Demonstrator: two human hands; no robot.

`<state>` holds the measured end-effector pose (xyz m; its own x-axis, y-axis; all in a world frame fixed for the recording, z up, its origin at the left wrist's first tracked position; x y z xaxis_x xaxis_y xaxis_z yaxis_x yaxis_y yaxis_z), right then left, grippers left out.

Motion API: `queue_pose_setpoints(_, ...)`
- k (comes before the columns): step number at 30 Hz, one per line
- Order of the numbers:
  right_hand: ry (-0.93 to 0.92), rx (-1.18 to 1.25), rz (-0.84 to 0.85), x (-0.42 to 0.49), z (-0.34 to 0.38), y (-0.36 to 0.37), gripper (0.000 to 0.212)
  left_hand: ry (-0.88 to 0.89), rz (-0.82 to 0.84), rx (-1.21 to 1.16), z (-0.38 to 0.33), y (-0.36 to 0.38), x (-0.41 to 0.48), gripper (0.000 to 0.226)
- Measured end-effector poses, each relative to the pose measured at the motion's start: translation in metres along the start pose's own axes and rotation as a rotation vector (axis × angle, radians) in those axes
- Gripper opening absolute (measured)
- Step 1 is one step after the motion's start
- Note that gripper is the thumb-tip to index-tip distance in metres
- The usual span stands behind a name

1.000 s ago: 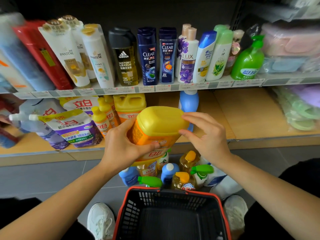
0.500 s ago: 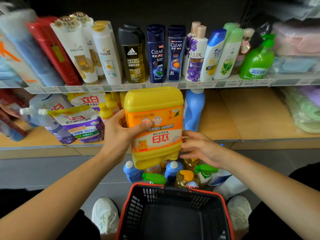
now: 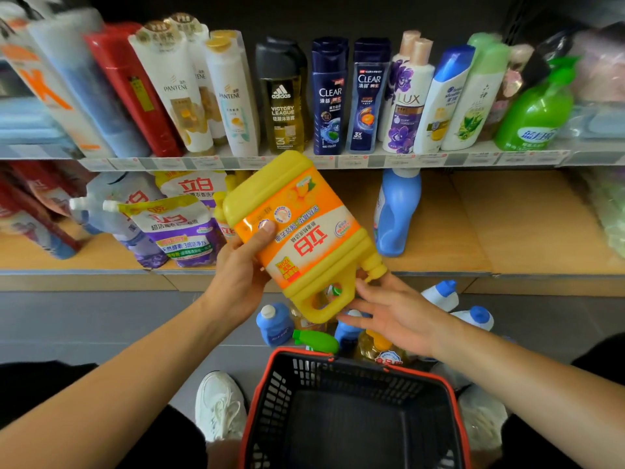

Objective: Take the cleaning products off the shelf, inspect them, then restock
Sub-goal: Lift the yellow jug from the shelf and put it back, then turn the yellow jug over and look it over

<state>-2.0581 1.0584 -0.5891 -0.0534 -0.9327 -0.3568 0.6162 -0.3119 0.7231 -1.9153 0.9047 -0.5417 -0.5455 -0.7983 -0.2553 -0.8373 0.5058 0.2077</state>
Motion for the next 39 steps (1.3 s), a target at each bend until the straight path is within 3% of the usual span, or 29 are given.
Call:
queue_pose_setpoints(4, -0.002, 0.02, 0.015, -0.003, -0.017, 0.009, 0.061, -0.042, -0.005, -0.007, 0.008, -0.002, -0.005, 0.061)
queue_pose_setpoints(9, -0.062, -0.046, -0.028, 0.001, -0.007, 0.012, 0.038, -0.08, 0.072, 0.012, 0.014, 0.005, -0.008, 0.063)
queue_pose_setpoints(14, -0.184, -0.033, -0.088, 0.004, 0.023, 0.002, 0.049, 0.065, -0.026, 0.059, 0.001, -0.017, 0.003, 0.086)
queue_pose_setpoints(18, -0.274, -0.089, -0.107, 0.0, 0.055, -0.004, 0.047, 0.031, 0.006, 0.173, 0.014, -0.02, 0.007, 0.073)
queue_pose_setpoints(26, -0.58, -0.443, -0.188, -0.006, 0.114, 0.023, 0.037, -0.197, 0.163, 0.373, 0.069, 0.004, 0.009, 0.042)
queue_pose_setpoints(29, -0.648, -0.532, -0.261, -0.005, 0.132, 0.027, 0.042, -0.229, 0.216, 0.448, 0.076, 0.016, 0.017, 0.037)
queue_pose_setpoints(35, -0.766, -0.838, -0.39, 0.009, 0.163, 0.033, 0.04, -0.074, 0.194, 0.719, 0.066, 0.017, 0.06, 0.044)
queue_pose_setpoints(39, -0.728, -1.134, -0.501, 0.041, 0.171, 0.025, 0.04, 0.073, 0.108, 0.922, 0.044, 0.003, 0.098, 0.041)
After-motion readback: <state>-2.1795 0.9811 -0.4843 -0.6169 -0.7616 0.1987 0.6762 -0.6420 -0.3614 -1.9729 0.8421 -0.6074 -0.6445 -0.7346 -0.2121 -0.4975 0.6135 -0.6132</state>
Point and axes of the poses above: each hand's wrist, its own x-axis towards the middle knuckle, its own y-axis out of the palm, z = x × y, the point moved 9 cm from there along x, towards the middle knuckle, and after that the axes turned 13 degrees about x, right-handed, at the moved point
